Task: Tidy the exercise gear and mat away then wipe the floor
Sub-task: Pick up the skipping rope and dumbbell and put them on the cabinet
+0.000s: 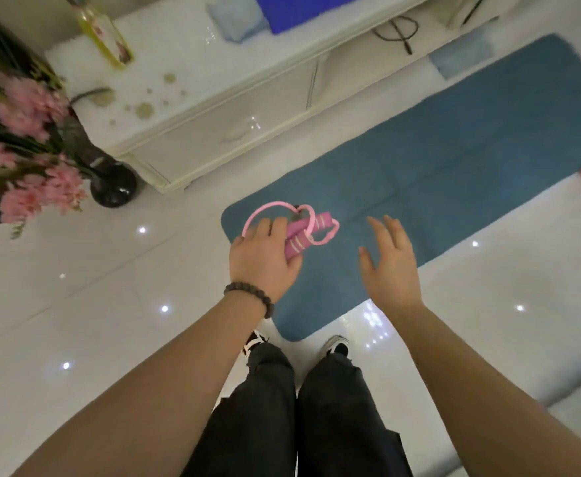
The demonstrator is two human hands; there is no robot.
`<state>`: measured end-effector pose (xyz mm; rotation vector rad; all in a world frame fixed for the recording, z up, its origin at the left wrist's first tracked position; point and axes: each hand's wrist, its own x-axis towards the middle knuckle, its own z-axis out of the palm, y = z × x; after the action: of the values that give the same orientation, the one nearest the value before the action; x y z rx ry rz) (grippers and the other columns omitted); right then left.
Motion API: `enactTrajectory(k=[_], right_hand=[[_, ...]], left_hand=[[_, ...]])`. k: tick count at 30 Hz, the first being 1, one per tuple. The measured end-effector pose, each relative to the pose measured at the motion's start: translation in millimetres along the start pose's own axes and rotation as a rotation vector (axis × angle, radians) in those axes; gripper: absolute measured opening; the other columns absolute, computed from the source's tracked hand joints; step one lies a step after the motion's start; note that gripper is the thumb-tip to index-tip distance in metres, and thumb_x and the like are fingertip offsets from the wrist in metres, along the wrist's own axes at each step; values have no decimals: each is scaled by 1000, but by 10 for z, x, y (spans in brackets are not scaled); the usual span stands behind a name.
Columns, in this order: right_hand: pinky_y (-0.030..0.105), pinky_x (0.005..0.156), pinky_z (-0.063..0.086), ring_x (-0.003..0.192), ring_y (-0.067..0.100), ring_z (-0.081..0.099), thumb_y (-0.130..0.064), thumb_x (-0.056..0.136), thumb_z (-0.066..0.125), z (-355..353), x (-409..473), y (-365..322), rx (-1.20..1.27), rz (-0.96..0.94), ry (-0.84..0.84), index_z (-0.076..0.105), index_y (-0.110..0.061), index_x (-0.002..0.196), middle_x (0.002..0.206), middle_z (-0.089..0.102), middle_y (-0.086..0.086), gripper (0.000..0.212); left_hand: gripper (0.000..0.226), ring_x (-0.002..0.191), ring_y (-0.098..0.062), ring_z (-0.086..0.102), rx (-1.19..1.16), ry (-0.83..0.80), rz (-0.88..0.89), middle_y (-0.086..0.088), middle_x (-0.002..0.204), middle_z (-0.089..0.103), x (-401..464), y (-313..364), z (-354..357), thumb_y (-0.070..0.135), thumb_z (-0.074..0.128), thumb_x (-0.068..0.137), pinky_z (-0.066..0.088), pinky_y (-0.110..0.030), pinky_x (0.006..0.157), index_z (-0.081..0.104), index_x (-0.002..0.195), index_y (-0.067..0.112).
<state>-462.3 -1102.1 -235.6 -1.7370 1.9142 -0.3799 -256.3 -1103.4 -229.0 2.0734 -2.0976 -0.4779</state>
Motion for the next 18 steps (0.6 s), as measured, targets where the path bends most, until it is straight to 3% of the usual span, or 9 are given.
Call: enactTrajectory(k=[9,18], right_hand=[[41,114,24,140,31,27,-16,92,55,-1846,-1017,720,-36,325,412,43,-11,140,150,34,14,50],[36,115,18,142,29,21,-17,92,53,-2901,-1675,2184,11,535,526,38,-13,142,153,28,14,52]], left_hand=[[29,83,-26,59,-14,30,399,-1,88,61,72,1823,-635,40,65,78,35,-38,76,54,94,20],[29,85,-23,57,-5,52,612,2,93,65,-153,3940,-136,45,61,81,33,-37,77,58,99,23]])
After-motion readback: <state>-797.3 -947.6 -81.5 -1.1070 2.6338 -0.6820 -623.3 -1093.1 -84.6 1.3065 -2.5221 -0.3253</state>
